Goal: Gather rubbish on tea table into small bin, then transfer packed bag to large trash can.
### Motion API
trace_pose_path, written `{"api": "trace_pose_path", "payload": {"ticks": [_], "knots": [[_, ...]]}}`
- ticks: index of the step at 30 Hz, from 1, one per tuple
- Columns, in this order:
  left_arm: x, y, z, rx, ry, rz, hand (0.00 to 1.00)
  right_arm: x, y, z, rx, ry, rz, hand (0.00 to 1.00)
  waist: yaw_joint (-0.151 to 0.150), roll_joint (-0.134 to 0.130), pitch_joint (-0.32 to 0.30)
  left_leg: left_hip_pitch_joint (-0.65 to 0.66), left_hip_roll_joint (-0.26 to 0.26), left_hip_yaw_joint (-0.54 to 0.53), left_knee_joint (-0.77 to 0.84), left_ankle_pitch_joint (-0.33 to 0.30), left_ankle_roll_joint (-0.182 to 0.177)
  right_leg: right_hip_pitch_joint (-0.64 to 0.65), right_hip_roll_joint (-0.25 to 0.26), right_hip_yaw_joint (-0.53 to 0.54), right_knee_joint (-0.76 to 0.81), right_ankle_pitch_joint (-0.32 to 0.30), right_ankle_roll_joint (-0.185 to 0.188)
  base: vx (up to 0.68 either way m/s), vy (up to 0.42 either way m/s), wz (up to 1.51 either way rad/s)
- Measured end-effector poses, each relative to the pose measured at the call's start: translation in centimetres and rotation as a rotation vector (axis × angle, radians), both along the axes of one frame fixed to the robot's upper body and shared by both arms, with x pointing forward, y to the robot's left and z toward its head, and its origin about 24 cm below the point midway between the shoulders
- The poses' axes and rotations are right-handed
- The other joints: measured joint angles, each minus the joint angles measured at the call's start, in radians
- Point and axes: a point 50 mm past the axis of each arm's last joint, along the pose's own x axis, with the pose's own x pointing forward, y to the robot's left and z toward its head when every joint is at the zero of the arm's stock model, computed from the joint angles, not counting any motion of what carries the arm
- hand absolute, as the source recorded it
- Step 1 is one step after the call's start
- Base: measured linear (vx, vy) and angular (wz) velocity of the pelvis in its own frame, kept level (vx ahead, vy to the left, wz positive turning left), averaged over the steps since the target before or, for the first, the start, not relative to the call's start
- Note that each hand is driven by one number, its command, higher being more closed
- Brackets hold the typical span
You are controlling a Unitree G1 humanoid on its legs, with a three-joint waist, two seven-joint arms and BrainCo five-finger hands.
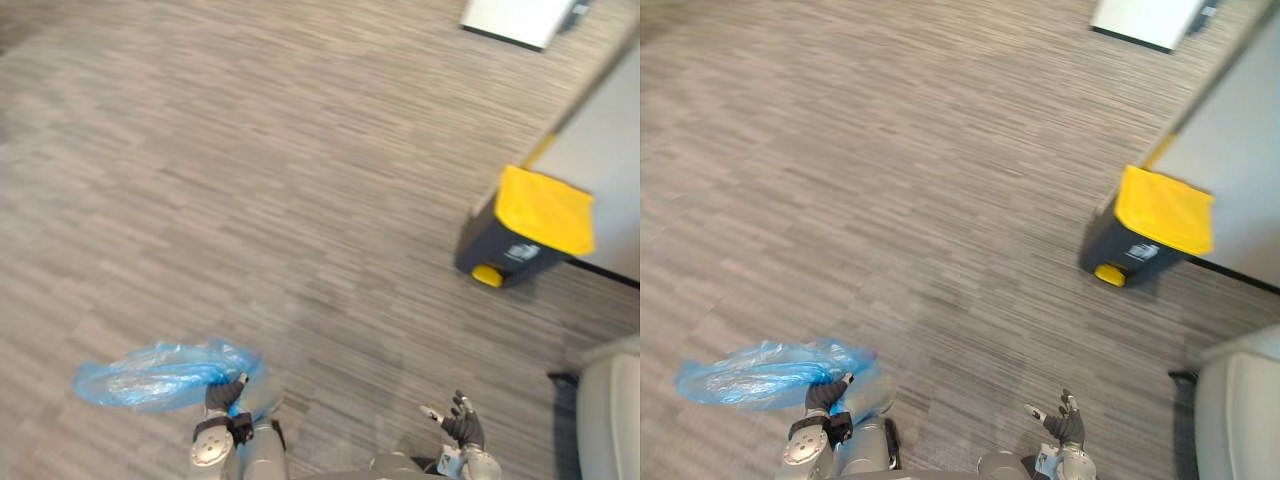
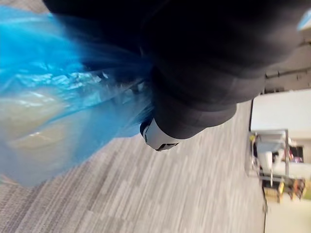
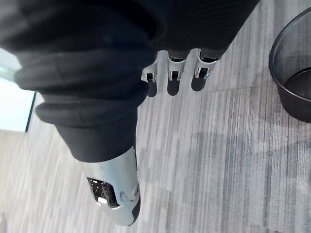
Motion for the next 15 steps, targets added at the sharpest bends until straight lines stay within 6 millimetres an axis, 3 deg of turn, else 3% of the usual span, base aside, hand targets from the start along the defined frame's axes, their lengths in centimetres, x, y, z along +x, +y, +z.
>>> {"api": "trace_pose_path", "payload": {"ticks": [3,5,7,8,9,10,11,12,13,14,15], "knots": [[0.1,0.8,0.2,0.028,-0.001,-0.006,1.0,0.9,0.0,0.0,-0.007,-0.008,0.021,0.0,-0.004,0.009,-0.002,0.136,0.004,0.138,-0.121,-0.024,-0.036,-0.161,-0.054,-0.231,0.007,-0.057,-0.103,0.3,0.071,-1.29],[0.4,1.2,-0.1,0.039,0.014,-0.01,1.0,1.9,-0.6,-0.2,-0.021,0.01,0.045,0.0,-0.03,0.022,0.001,0.18,0.009,0.202,-0.171,-0.009,-0.052,-0.26,-0.052,-0.344,-0.094,-0.058,-0.12,0.36,0.002,-0.89],[1.0,1.1,-0.5,0.036,0.033,-0.014,1.0,3.0,-1.4,-0.1,-0.053,0.014,0.069,0.0,-0.05,0.049,0.018,0.221,0.031,0.24,-0.193,-0.004,-0.066,-0.333,-0.041,-0.428,-0.212,-0.011,-0.166,0.47,-0.053,-0.53],[0.6,1.5,-1.1,0.043,0.077,-0.014,1.0,3.2,-1.7,0.0,-0.084,0.024,0.104,0.0,-0.058,0.055,0.022,0.315,0.018,0.259,-0.237,0.019,-0.11,-0.343,0.001,-0.504,-0.414,0.192,-0.238,0.63,-0.072,-0.59],[0.4,1.7,-1.2,0.049,0.086,-0.012,1.0,3.0,-1.8,-0.1,-0.089,0.031,0.113,0.0,-0.06,0.052,0.02,0.333,0.017,0.255,-0.237,0.021,-0.112,-0.335,0.011,-0.496,-0.433,0.278,-0.288,0.66,-0.085,-0.72],[0.1,1.3,-1.7,0.034,0.108,-0.012,1.0,2.9,-2.4,-0.1,-0.109,0.044,0.132,0.0,-0.056,0.083,0.009,0.351,0.057,0.236,-0.211,0.029,-0.132,-0.328,0.039,-0.493,-0.393,0.258,-0.322,0.48,-0.079,-0.47],[0.2,1.1,-1.7,0.032,0.103,-0.019,1.0,3.2,-2.6,0.1,-0.115,0.033,0.146,0.0,-0.059,0.099,0.005,0.331,0.085,0.205,-0.143,0.073,-0.169,-0.333,0.053,-0.49,-0.366,0.219,-0.33,0.59,-0.162,-0.58],[0.4,1.0,-1.6,0.028,0.097,-0.026,1.0,3.4,-2.6,0.3,-0.119,0.025,0.154,0.0,-0.058,0.097,0.004,0.304,0.094,0.169,-0.055,0.122,-0.154,-0.326,0.062,-0.473,-0.36,0.185,-0.338,0.69,-0.222,-0.74],[0.4,0.7,-1.7,0.015,0.097,-0.03,1.0,3.9,-2.8,0.5,-0.129,0.016,0.165,0.0,-0.055,0.104,0.014,0.234,0.137,0.105,0.132,0.231,-0.107,-0.277,0.097,-0.44,-0.399,0.171,-0.342,0.55,-0.194,-0.75],[0.4,0.5,-1.7,0.008,0.097,-0.029,1.0,4.1,-2.8,0.6,-0.134,0.014,0.169,0.0,-0.054,0.11,0.024,0.204,0.154,0.061,0.231,0.219,-0.096,-0.24,0.117,-0.426,-0.428,0.171,-0.342,0.51,-0.115,-1.0],[0.5,0.0,-1.8,-0.006,0.096,-0.03,1.0,4.1,-2.5,0.5,-0.131,0.013,0.172,0.0,-0.053,0.105,0.047,0.136,0.155,-0.039,0.426,0.146,-0.078,-0.127,0.15,-0.384,-0.489,0.171,-0.342,0.46,-0.023,-0.92]]}}
